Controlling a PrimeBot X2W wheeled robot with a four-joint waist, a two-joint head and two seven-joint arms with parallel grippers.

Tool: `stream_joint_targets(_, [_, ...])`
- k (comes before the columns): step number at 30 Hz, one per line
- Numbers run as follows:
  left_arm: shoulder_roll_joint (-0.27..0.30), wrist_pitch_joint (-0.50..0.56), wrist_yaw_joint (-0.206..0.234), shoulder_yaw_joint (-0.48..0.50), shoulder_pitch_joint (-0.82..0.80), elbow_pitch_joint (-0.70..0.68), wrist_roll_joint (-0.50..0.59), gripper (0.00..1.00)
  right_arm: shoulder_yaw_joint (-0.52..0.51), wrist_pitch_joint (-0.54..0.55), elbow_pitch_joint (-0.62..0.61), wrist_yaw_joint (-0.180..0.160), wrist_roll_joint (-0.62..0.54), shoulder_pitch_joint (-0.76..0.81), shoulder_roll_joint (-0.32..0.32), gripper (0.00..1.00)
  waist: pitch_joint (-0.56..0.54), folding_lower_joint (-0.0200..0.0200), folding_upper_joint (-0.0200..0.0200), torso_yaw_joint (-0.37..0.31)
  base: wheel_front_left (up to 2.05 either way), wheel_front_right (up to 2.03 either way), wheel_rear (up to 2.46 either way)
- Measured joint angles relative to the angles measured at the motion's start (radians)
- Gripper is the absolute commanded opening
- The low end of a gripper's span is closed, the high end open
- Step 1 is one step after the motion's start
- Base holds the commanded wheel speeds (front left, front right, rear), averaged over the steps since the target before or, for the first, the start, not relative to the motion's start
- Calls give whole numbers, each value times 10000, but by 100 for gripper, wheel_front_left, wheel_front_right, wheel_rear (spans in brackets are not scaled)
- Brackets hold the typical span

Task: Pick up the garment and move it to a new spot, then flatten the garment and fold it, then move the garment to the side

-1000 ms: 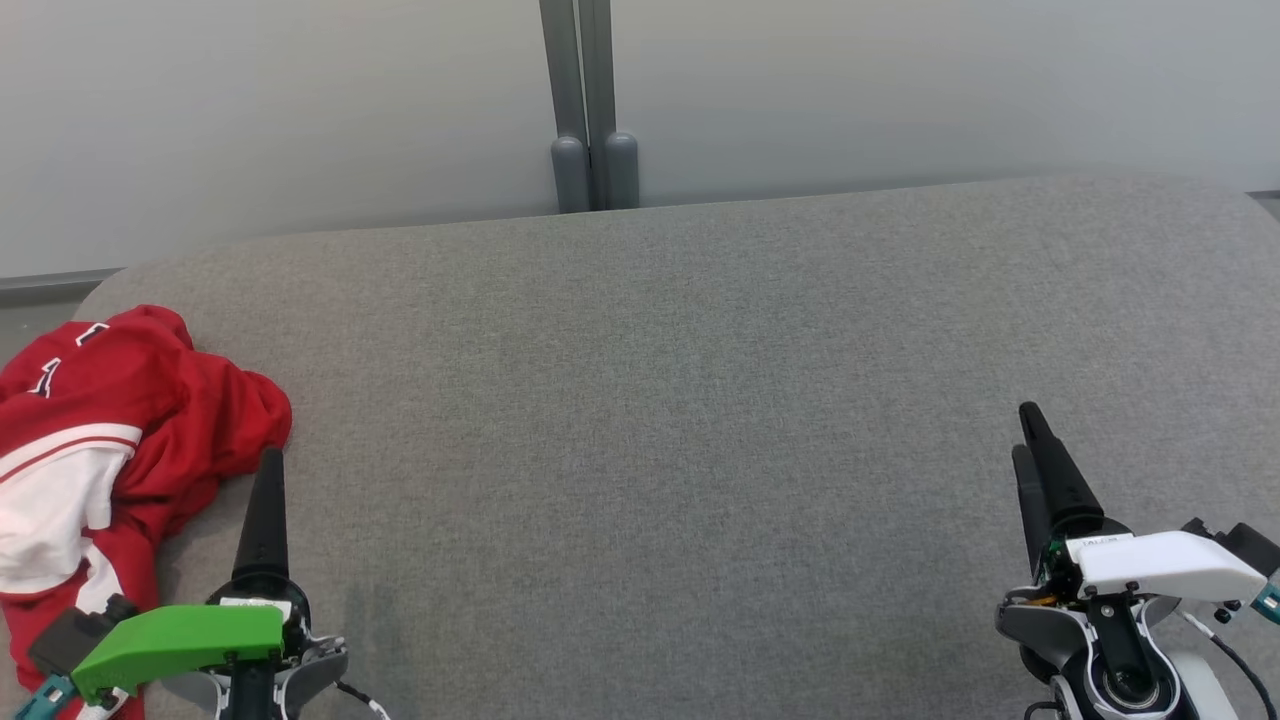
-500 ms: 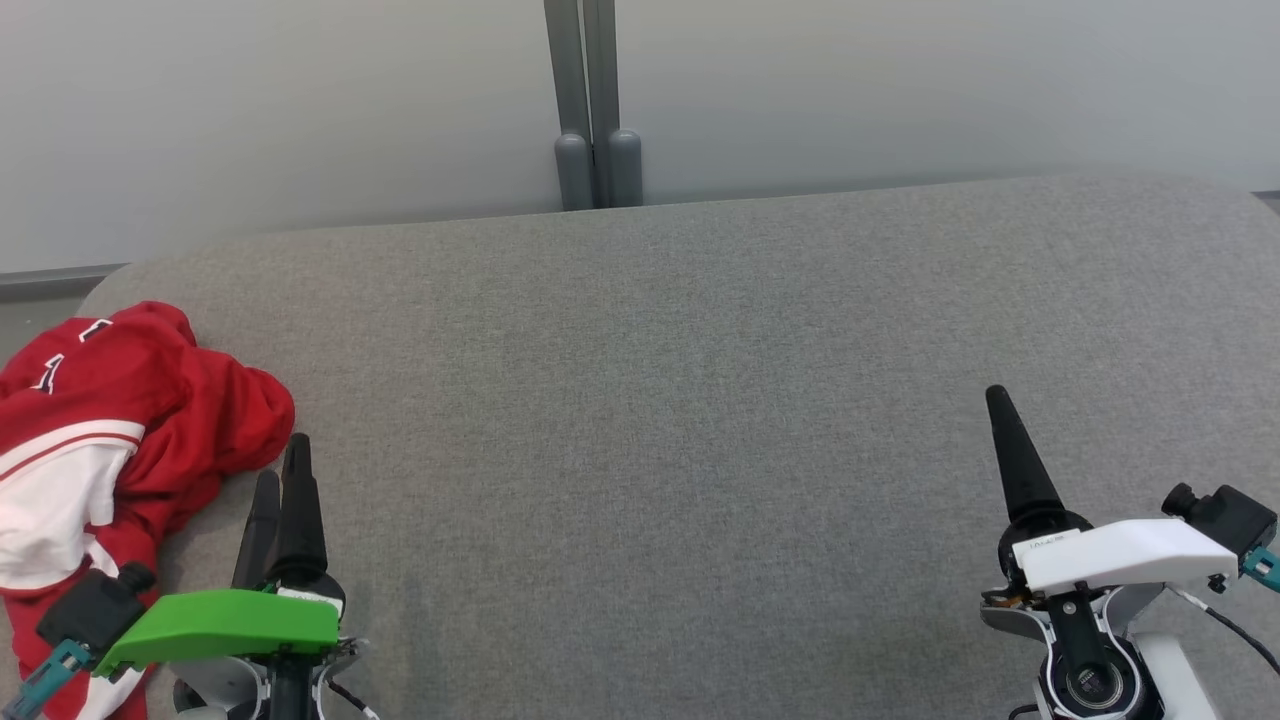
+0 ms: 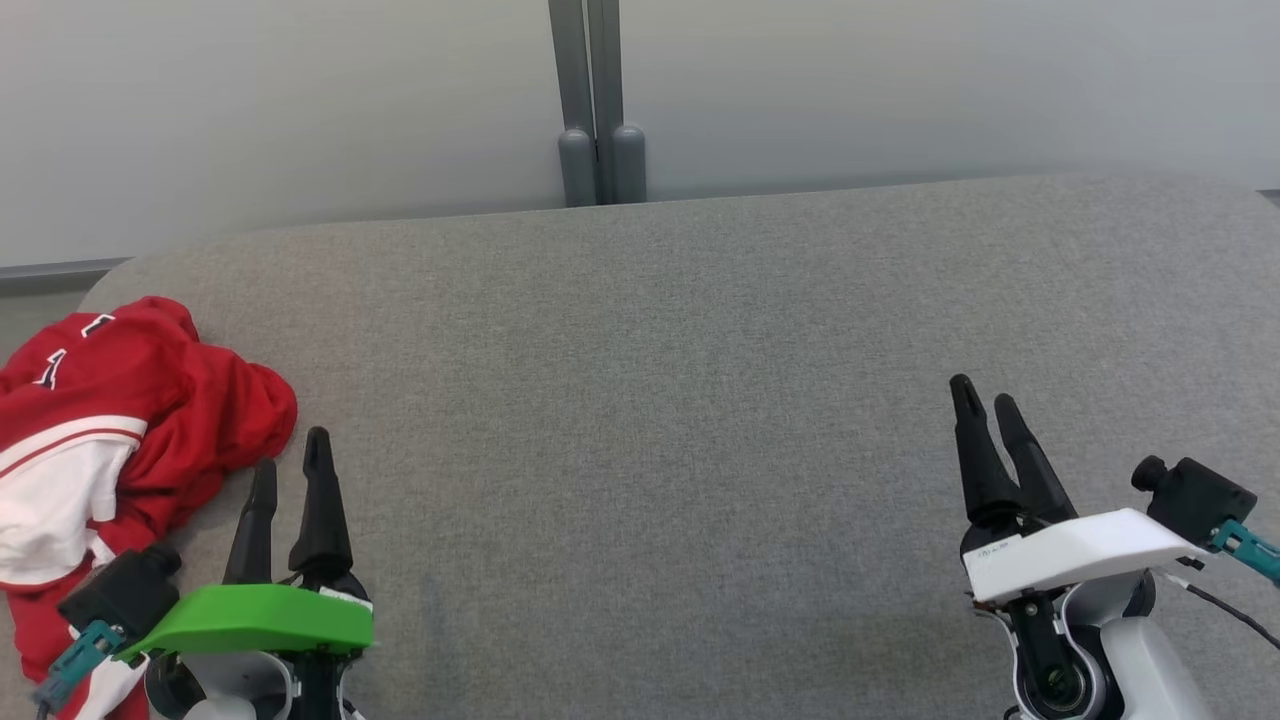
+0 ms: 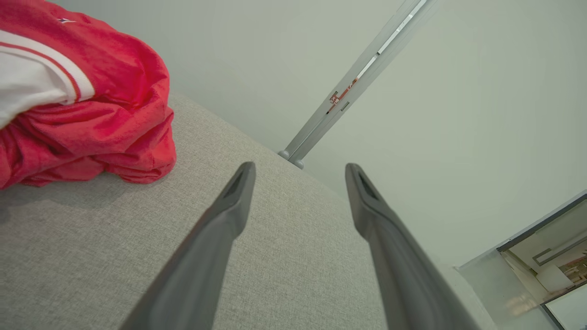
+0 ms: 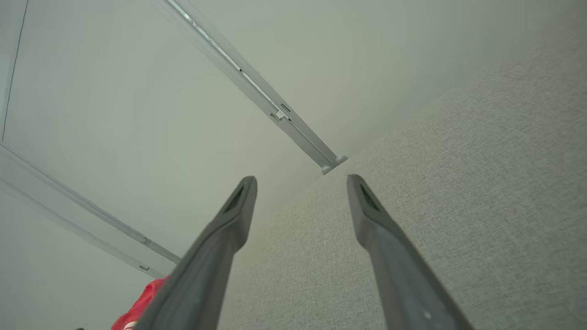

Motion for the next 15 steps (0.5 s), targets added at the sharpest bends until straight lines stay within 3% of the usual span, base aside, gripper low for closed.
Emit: stream_joint_targets(15, [8, -410, 98, -288, 1, -10, 1992, 100, -63, -420, 209, 0, -2468, -11, -17, 100, -24, 0, 0, 51, 0, 0, 0])
